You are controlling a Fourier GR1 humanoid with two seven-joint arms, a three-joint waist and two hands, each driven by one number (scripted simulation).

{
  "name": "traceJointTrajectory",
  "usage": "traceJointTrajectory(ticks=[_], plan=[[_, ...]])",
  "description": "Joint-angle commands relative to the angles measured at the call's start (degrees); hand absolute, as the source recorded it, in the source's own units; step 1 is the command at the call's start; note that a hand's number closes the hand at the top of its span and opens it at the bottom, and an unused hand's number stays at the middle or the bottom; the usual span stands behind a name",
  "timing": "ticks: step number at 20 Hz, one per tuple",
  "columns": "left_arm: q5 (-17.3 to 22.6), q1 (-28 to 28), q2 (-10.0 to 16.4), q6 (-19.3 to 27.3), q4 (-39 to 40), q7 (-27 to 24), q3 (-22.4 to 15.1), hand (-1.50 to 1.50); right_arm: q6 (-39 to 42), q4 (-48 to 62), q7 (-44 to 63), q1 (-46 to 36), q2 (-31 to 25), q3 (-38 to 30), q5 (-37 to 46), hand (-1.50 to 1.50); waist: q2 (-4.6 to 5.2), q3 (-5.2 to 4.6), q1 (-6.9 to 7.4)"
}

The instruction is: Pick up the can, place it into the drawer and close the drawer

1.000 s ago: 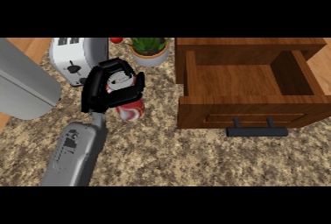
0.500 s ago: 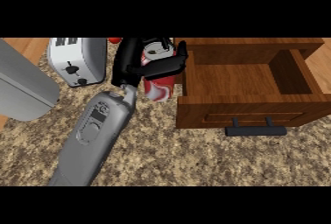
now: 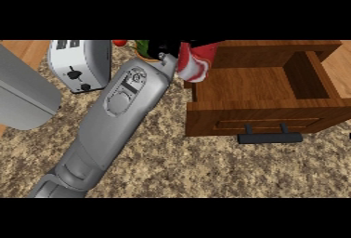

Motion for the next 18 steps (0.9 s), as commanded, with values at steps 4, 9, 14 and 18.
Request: traceJointTrajectory(ticks=[4,9,14,18], plan=[[3.91,-9.89,-0.01,2.52,10.73,-0.24,-2.05,1.5,-1.96,-2.8,4.84,-2.15,0.66,2.1,1.68,-1.5,0.03,-0.02,-0.22],[9.5,-13.91,-0.01,4.94,17.46,-3.09,-5.56,1.5,-1.38,0.95,0.71,-2.3,0.8,1.32,1.67,-1.5,0.2,0.03,-0.95],[12.57,-19.52,-0.01,7.61,24.44,-4.02,-7.82,1.5,-0.28,1.54,1.29,-3.67,-1.09,0.09,0.38,-1.5,0.36,0.06,-1.84],[15.0,-21.02,-0.01,5.1,28.48,-6.41,-8.88,1.5,-1.94,-1.26,4.54,-4.55,-0.22,2.12,2.0,-1.5,0.46,0.03,-1.86]])
